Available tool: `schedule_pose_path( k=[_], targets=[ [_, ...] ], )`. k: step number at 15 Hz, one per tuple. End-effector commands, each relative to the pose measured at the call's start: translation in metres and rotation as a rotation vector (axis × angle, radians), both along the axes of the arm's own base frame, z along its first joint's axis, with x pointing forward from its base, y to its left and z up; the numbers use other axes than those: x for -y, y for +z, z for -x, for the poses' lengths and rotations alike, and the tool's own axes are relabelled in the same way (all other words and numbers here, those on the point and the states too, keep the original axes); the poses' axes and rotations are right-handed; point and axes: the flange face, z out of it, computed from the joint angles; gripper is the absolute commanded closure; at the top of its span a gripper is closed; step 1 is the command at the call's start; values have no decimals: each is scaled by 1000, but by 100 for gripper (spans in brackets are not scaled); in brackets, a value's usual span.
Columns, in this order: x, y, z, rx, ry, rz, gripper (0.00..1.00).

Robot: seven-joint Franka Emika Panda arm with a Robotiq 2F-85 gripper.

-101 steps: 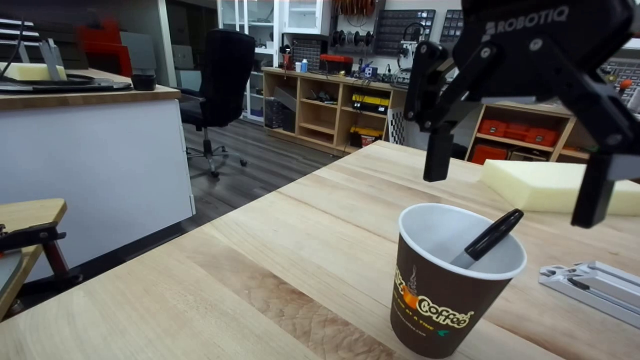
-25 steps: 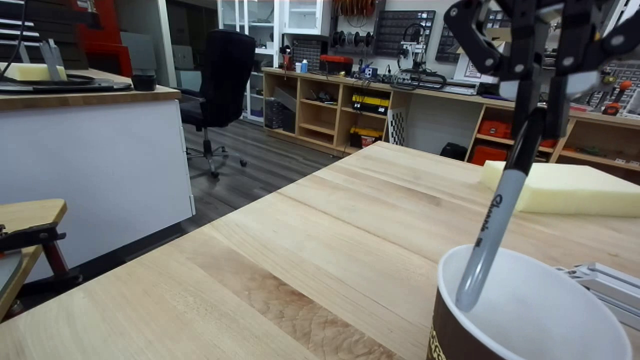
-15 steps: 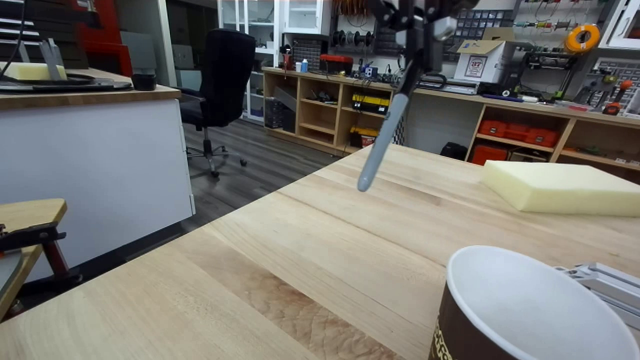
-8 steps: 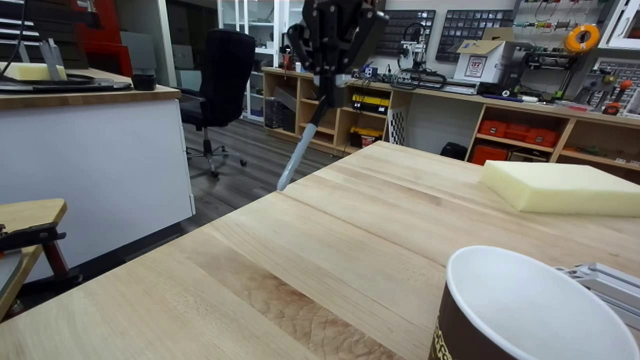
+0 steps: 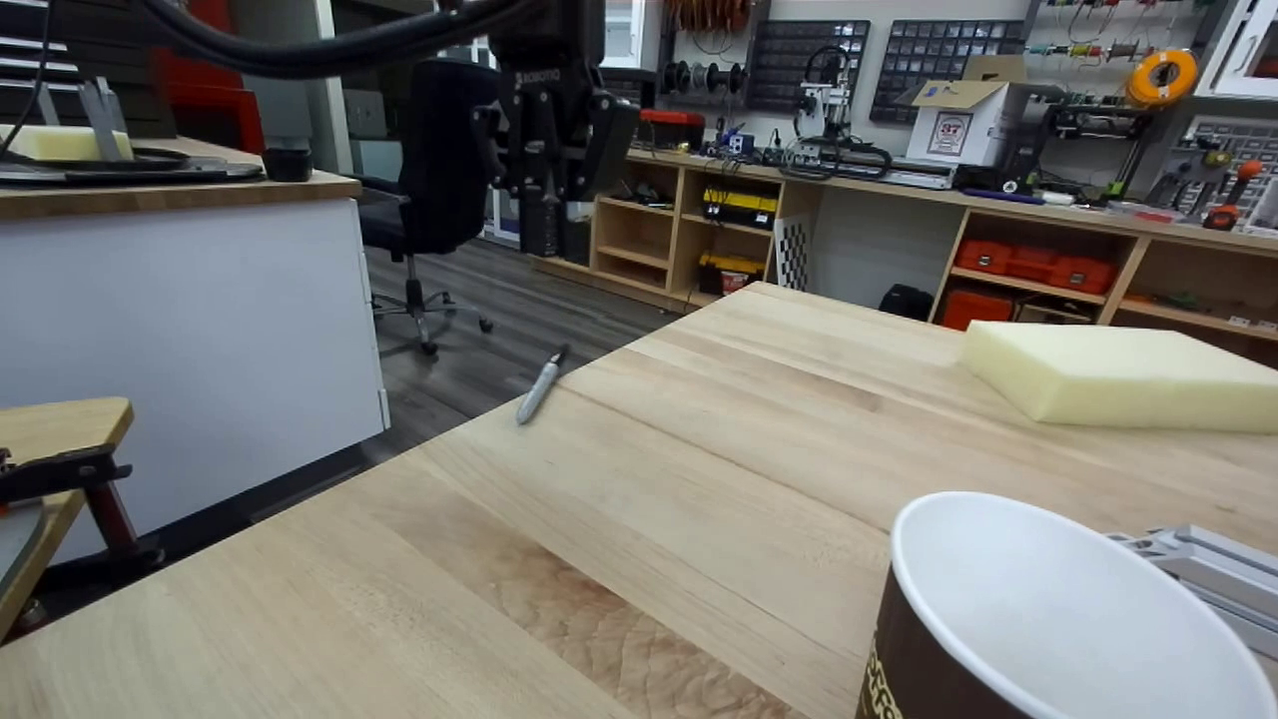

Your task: Take the pen out of the brown coffee cup

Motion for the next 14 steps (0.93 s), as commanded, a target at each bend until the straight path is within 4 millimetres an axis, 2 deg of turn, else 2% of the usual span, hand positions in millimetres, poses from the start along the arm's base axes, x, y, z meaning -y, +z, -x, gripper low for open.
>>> schedule_pose_path(
  k=[1, 4, 5, 8, 14],
  targets=[
    [-12, 2, 33, 46, 20, 48, 31],
    [-17, 4, 51, 60, 29, 70, 12],
    [-13, -3, 29, 12, 33, 51, 31],
    [-15, 1, 41, 23, 35, 59, 12],
    [-14, 1, 43, 25, 35, 59, 12]
  ],
)
